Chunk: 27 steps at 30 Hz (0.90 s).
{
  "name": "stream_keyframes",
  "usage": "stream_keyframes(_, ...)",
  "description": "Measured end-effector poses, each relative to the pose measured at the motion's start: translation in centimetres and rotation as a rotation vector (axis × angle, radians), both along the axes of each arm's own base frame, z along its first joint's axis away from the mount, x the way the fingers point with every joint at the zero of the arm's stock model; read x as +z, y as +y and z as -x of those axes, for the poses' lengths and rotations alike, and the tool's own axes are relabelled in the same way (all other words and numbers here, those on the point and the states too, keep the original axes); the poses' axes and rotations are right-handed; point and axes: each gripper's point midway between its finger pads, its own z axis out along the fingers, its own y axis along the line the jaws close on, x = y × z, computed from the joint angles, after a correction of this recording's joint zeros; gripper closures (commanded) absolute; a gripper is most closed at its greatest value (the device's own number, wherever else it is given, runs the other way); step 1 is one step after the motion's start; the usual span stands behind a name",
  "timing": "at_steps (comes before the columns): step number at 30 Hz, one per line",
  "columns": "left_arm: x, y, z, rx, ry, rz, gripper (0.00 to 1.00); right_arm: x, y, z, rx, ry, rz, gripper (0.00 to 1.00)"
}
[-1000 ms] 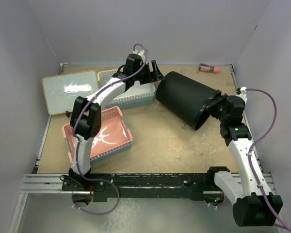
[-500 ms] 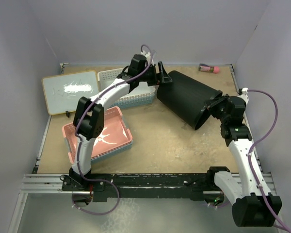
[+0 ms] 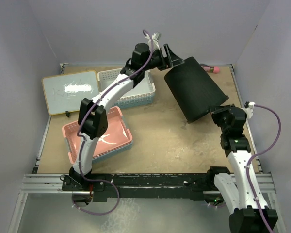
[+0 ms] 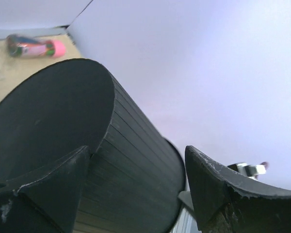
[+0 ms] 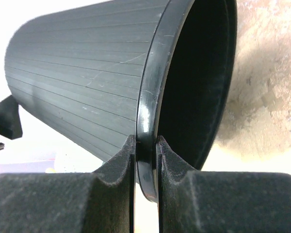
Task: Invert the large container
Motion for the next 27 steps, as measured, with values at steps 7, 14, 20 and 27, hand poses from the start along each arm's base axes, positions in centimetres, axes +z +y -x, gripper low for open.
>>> stream_keyframes(7,4.1,-2.0,1.3,-0.062,-0.061,0.123,0.26,-3.0,0.9,0.6,-0.001,0.025,-0.099,0.82)
stream_keyframes(14,6.2,-7.1,9.5,-0.304,-0.067,0.177,0.26,-11.3,2.5,3.6,0.017,0.223,-0.193,0.79)
stream_keyframes(20,5.5,-9.7,14.2,-0.432,-0.039,0.168,0.26,-14.0,2.5,4.8,-0.003,0.308,-0.212,0.62)
stream_keyframes(27,5.4,-9.0,13.1,-0.412,-0.028,0.166,0.26,-14.8,2.4,4.8,-0.016,0.341,-0.213,0.43)
